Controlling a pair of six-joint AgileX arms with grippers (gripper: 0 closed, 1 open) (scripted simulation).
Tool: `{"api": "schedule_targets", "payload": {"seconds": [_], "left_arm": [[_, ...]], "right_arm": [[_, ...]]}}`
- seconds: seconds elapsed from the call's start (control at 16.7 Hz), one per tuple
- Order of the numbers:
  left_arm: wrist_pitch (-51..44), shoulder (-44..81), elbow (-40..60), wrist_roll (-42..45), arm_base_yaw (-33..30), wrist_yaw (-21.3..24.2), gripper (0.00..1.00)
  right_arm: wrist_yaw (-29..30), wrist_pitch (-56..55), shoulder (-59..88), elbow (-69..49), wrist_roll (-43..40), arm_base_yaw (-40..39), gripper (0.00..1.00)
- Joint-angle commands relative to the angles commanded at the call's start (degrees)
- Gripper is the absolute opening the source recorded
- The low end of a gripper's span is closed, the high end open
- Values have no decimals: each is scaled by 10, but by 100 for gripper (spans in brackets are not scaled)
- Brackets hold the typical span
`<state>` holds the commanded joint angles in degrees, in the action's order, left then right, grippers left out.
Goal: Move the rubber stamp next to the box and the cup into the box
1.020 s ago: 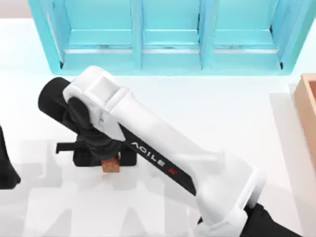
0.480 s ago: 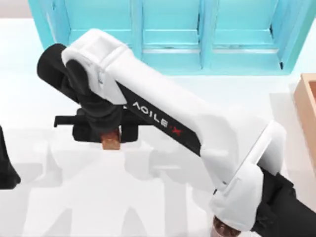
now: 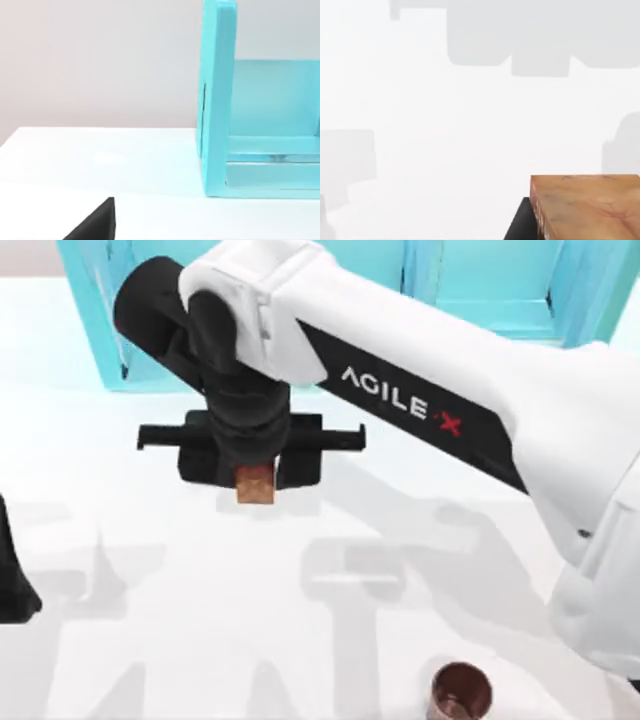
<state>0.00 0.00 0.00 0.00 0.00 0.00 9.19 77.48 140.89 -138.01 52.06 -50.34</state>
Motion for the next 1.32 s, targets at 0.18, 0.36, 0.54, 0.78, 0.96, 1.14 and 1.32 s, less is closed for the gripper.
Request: {"api": "schedule_targets", "payload": {"seconds": [0.18, 0.36, 0.54, 0.78, 0.96, 1.14, 1.32], "left_arm": [[0, 0, 0, 0, 0, 0, 100], [0, 0, 0, 0, 0, 0, 100], [0, 0, 0, 0, 0, 0, 100], [0, 0, 0, 0, 0, 0, 100], [0, 0, 0, 0, 0, 0, 100], [0, 0, 0, 0, 0, 0, 100], [0, 0, 0, 0, 0, 0, 100]], "right_arm": [[-2, -44, -78, 126, -12, 7, 0], [-3, -78, -139, 225, -22, 14, 0], [-4, -98, -177, 290, -29, 16, 0], [-4, -103, -186, 308, -32, 17, 0], [-4, -102, -183, 307, -31, 13, 0], [-6, -107, -201, 324, -39, 27, 0], [-10, -117, -252, 378, -66, 53, 0]]}}
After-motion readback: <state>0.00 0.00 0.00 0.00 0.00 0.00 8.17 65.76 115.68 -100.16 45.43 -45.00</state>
